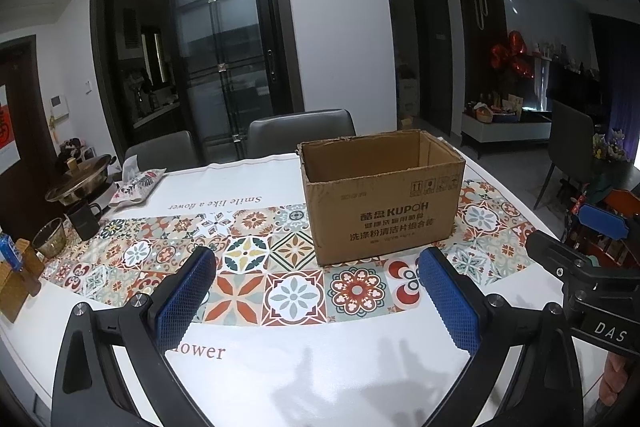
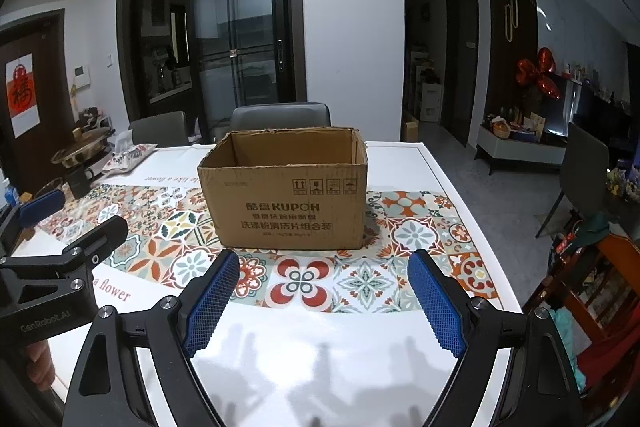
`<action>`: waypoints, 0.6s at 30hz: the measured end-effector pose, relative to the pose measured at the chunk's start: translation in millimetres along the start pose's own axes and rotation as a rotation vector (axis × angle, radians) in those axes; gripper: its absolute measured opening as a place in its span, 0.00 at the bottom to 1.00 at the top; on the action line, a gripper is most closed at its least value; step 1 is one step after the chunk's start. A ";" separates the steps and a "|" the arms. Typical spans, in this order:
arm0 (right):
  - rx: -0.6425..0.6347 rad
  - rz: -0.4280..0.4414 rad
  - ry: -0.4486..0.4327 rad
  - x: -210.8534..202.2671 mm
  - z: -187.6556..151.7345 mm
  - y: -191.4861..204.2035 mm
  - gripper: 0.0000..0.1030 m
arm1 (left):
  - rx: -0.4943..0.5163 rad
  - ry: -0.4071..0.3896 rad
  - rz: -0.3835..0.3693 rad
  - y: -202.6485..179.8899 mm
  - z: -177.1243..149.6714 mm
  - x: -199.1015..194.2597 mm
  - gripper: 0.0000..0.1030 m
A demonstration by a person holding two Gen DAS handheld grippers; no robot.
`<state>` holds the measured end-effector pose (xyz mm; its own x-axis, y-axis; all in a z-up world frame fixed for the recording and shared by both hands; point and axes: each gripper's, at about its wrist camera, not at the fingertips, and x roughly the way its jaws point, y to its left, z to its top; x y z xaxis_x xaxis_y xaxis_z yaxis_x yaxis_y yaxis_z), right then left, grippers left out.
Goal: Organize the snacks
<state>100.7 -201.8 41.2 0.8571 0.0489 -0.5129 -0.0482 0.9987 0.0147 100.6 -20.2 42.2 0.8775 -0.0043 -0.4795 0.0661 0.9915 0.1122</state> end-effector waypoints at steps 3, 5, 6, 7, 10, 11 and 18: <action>0.001 0.001 0.000 -0.8 -0.1 0.3 0.84 | 0.002 -0.003 0.000 -0.8 -0.2 -0.2 1.00; 0.000 0.001 -0.003 -1.6 0.1 0.1 0.84 | 0.001 -0.005 0.000 -1.2 -1.0 -1.1 1.00; 0.001 0.001 -0.003 -1.6 0.7 0.7 0.84 | 0.001 -0.005 -0.001 -1.2 -1.2 -1.2 1.00; 0.001 0.002 -0.004 -1.8 1.2 0.6 0.84 | 0.001 -0.005 -0.002 -1.2 -1.5 -1.4 1.00; -0.001 0.000 -0.005 -2.4 0.8 1.0 0.84 | 0.003 -0.005 -0.001 -1.2 -1.9 -2.0 1.00; -0.001 0.001 -0.005 -2.3 0.9 1.2 0.84 | 0.002 -0.005 -0.002 -1.1 -2.0 -2.2 1.00; 0.001 0.000 -0.006 -2.2 0.3 1.1 0.84 | 0.001 -0.003 -0.002 -1.3 -2.4 -2.1 1.00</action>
<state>98.9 -200.7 42.6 0.8600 0.0491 -0.5079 -0.0479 0.9987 0.0154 97.5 -21.2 40.9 0.8787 -0.0070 -0.4773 0.0688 0.9913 0.1120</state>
